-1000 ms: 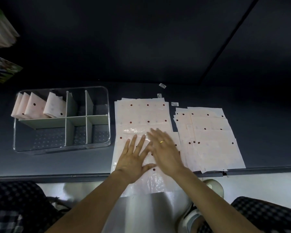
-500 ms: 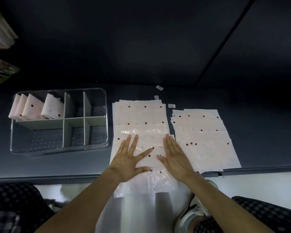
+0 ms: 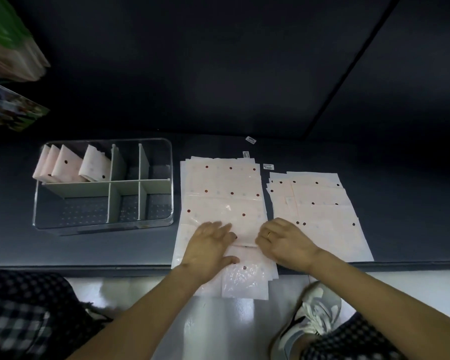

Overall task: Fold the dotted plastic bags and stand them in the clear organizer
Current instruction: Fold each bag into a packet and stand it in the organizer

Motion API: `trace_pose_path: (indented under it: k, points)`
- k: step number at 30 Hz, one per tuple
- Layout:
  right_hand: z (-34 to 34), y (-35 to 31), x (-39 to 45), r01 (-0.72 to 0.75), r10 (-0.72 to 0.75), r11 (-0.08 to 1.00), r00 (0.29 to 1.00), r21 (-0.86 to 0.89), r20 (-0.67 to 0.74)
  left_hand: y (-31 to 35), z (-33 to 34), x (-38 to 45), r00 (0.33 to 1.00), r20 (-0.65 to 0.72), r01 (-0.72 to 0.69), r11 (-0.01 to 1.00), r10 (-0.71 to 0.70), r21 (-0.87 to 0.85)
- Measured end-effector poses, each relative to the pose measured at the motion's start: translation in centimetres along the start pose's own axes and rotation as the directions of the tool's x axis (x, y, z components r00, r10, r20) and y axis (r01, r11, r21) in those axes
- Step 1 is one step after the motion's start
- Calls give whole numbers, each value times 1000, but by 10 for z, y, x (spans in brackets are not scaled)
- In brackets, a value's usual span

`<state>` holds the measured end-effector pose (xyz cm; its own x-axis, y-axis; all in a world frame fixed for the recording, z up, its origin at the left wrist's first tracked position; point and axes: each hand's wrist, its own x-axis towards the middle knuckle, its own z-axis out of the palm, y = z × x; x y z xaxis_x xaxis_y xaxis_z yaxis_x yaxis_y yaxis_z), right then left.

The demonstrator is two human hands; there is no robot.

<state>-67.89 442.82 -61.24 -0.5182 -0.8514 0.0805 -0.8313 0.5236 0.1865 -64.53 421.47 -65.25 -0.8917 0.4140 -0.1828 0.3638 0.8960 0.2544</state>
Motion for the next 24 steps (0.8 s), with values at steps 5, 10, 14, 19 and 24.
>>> trace_pose_path:
  k: [5, 10, 14, 19, 24]
  points:
    - [-13, -54, 8, 37, -27, 982, 998, 183, -57, 13, 2, -23, 978, -206, 0, 998, -12, -56]
    - [-9, -69, 8, -239, 118, 790, 963, 565, 243, 3, 15, -44, 967, -237, 26, 957, -98, -288]
    - [11, -55, 0, -470, 167, 522, 875, 712, 454, -7, 15, -47, 970, -155, 91, 874, -186, -478]
    - [24, -49, 22, -665, 461, 203, 712, 718, 529, -10, 7, -36, 927, -40, 255, 708, -372, -659]
    - [32, -46, 47, -776, 507, 84, 573, 625, 644, -12, 9, -30, 835, 45, 352, 470, -548, -810]
